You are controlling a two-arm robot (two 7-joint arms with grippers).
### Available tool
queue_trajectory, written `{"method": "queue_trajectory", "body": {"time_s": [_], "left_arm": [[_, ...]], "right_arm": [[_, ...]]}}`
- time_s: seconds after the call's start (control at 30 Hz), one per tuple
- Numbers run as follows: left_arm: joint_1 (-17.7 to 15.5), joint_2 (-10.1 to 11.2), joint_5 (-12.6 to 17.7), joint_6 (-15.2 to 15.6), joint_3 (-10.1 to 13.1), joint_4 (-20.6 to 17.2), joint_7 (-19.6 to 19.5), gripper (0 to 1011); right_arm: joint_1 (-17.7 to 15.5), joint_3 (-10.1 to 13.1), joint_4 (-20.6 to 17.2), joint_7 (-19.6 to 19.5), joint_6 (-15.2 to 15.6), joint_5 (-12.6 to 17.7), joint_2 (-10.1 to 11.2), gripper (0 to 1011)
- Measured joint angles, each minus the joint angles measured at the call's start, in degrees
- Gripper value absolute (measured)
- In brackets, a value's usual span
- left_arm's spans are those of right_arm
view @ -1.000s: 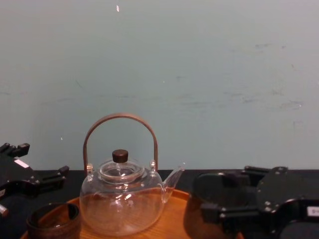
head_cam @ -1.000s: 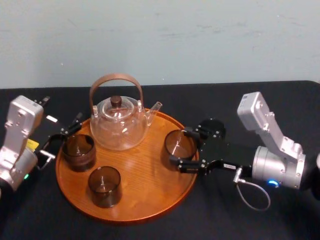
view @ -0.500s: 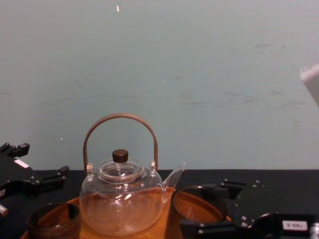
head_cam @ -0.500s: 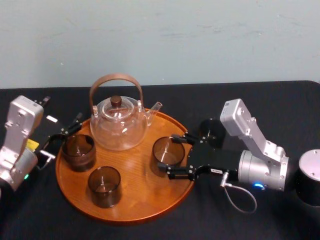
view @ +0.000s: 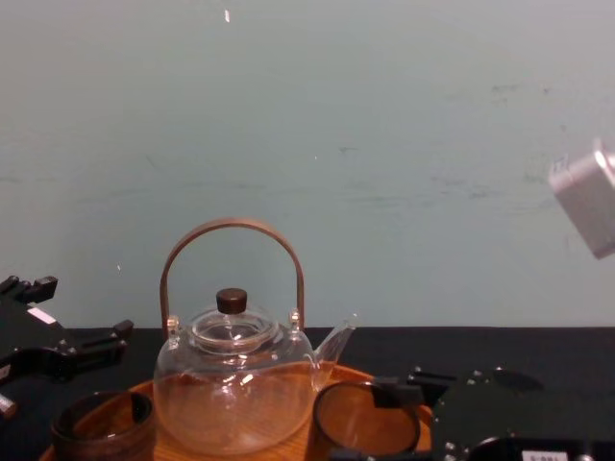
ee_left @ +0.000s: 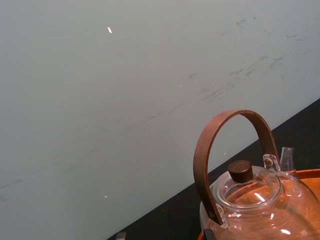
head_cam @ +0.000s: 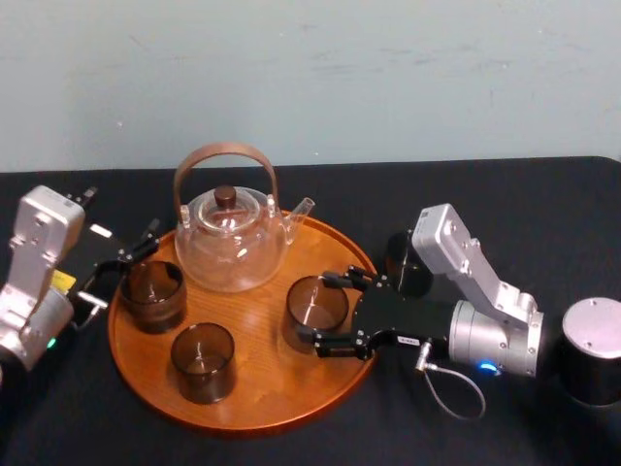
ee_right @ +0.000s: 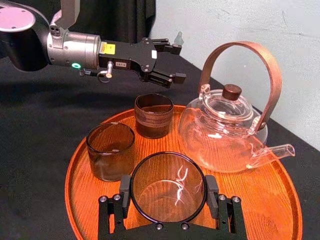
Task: Pick up the glass from the table and place it on the tray.
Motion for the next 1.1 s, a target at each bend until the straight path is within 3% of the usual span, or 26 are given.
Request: {"method": "queue_trajectory", "body": {"time_s": [0.53,1.1], "left_arm": [[0.0,0.0,0.0,0.0,0.0,0.0,0.0,1001],[0.0,0.0,0.0,0.0,0.0,0.0,0.0,1001]], "right_arm": [[-0.4,-0.4,2.8,-0.3,-1.8,-0.9,-1.4,892],[-0.7,-0.8,3.7,0.0,-1.7,-1.5,-1.8,892]]}}
